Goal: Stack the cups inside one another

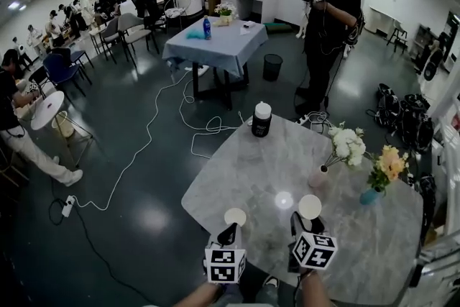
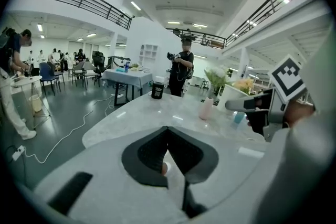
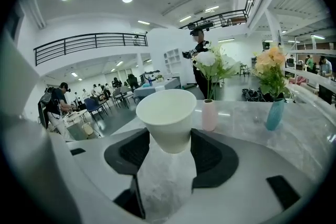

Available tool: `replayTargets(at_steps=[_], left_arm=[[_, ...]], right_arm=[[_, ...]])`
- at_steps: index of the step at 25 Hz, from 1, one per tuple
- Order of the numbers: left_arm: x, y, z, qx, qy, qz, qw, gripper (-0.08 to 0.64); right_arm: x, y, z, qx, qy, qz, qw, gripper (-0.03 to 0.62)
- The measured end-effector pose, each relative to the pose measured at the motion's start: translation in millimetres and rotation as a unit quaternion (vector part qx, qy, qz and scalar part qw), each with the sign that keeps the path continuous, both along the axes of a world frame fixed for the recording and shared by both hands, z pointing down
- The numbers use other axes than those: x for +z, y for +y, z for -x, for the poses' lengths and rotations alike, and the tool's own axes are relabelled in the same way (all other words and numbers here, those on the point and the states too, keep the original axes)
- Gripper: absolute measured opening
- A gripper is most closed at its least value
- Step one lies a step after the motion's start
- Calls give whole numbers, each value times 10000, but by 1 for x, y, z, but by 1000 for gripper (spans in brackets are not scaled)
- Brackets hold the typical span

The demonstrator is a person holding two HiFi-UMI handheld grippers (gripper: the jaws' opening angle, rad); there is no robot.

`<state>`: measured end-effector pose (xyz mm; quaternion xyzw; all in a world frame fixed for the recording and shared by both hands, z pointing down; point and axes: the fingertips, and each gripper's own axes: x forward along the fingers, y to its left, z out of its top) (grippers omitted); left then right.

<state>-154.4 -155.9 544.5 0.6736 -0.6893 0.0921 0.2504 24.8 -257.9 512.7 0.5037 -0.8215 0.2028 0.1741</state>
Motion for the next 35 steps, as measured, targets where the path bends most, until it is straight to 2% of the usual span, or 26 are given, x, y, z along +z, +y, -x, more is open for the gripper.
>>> replayTargets(at_steps=[7,13,21,28,35], left_arm=[[-5,-18,-47,628,13,-37,9980,-5],[-8,-29,-91,1181,39,-82,9930,-5],[6,-22,-136,1704,76,122,9853,-5],[18,-15,-158,2000,30,277,9794,-5],[28,-11,-163,2045,-37,411,9780,-5]], right_arm=[[-3,21,-43,341,57,-28,9994,224],[0,42,-76,631,131,40,9979,224],[10,70,-108,962,154,169,9951,224],[25,89,-120,1119,109,322,9931,224],[36,94,-122,1094,102,426,9930,224]])
